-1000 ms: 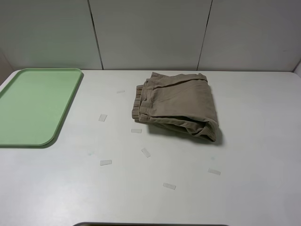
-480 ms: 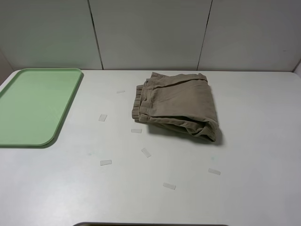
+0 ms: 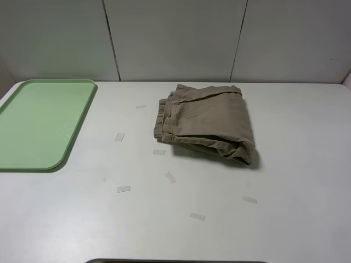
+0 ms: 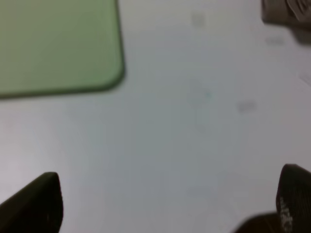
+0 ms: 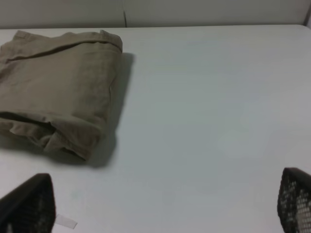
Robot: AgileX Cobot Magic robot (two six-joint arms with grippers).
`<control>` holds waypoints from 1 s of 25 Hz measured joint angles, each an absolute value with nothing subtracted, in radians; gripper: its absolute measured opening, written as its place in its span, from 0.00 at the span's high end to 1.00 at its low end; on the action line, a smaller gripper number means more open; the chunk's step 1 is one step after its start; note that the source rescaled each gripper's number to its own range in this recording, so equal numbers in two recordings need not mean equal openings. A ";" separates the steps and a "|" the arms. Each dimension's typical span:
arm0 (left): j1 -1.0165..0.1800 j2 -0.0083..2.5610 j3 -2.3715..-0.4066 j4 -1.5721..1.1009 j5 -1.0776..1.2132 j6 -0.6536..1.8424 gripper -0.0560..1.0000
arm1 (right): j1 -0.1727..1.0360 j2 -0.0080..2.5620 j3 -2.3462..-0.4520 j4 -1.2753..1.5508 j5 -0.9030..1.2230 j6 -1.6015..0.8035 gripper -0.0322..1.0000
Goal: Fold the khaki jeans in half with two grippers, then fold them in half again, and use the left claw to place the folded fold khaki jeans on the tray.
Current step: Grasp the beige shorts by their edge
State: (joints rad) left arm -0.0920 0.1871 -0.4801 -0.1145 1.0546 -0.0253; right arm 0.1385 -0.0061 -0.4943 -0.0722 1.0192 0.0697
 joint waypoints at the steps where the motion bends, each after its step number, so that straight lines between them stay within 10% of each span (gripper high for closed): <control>1: -0.092 0.243 -0.480 -0.131 1.045 -0.027 0.13 | 0.138 -0.006 -0.494 -0.072 1.019 0.070 0.00; 25: -0.201 1.546 -0.833 -0.588 0.273 0.326 0.13 | 0.138 -0.006 -0.494 -0.073 1.019 0.070 0.00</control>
State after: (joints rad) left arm -0.2010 1.5457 -0.8331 -0.5878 0.2734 0.3263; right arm 0.1385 -0.0061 -0.4943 -0.0731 1.0192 0.0704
